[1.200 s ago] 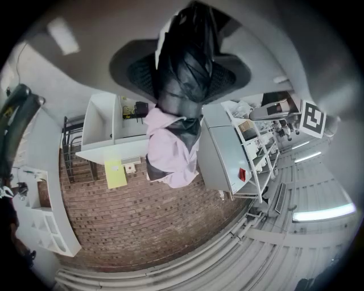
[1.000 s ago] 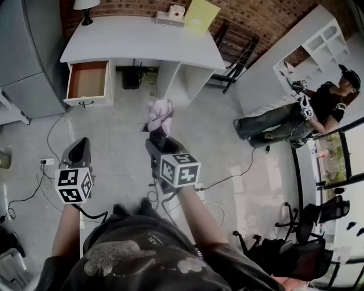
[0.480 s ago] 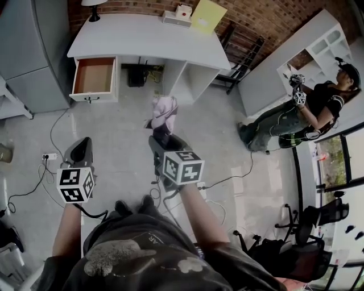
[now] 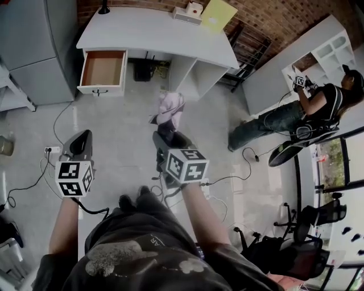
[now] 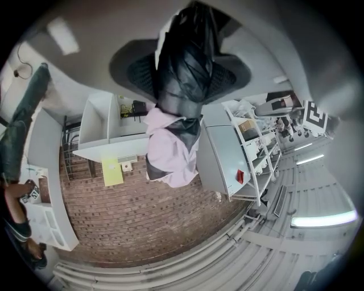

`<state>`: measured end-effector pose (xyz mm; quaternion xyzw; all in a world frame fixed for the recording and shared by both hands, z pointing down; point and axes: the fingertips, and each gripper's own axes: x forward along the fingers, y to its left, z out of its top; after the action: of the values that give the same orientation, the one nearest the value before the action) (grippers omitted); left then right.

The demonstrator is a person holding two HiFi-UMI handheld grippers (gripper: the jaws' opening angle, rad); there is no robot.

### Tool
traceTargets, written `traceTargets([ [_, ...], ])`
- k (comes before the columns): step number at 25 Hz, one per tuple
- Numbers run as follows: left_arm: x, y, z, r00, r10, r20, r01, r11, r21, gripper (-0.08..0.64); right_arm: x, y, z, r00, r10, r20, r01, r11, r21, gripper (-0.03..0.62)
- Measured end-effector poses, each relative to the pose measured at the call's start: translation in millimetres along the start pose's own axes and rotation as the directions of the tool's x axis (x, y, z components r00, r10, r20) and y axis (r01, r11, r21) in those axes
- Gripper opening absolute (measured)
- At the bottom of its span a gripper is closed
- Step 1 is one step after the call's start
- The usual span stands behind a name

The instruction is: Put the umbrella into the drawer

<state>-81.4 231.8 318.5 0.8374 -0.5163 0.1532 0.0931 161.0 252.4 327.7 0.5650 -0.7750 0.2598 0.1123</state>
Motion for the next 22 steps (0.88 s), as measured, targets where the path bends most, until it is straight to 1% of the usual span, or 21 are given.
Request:
traceTargets([
  [3,2,4,2,1.000,0.003,0.007,-0.003,1.000,-0.016,0.011,5,4,2,1.000,0.003,0.000,-0.003,1.000,0.003,0.232],
  [6,8,7,3,1.000,0.010,0.002,-0.010,1.000,-0.012,0.011,15,3,8,1.000,0.014,0.003,-0.014,1.000,0.000,0.232],
  [12,35,18,5,0.999,0.043,-0.019,-0.043,0.999,-0.001,0.011,54,-15,24,0.999,0.044,0.004,-0.044,0.999,0.011,0.232],
  [16,73,31,13,0.996,0.083,-0.032,-0.083,0.997,0.002,0.011,97,-38,42,0.997,0.078,-0.004,-0.078,0.997,0.015,0.232],
  [22,156,42,33,0.987,0.147,-0.063,-0.149,0.989,-0.025,0.011,171,-88,83,0.988,0.145,-0.057,-0.146,0.989,-0.005,0.232],
])
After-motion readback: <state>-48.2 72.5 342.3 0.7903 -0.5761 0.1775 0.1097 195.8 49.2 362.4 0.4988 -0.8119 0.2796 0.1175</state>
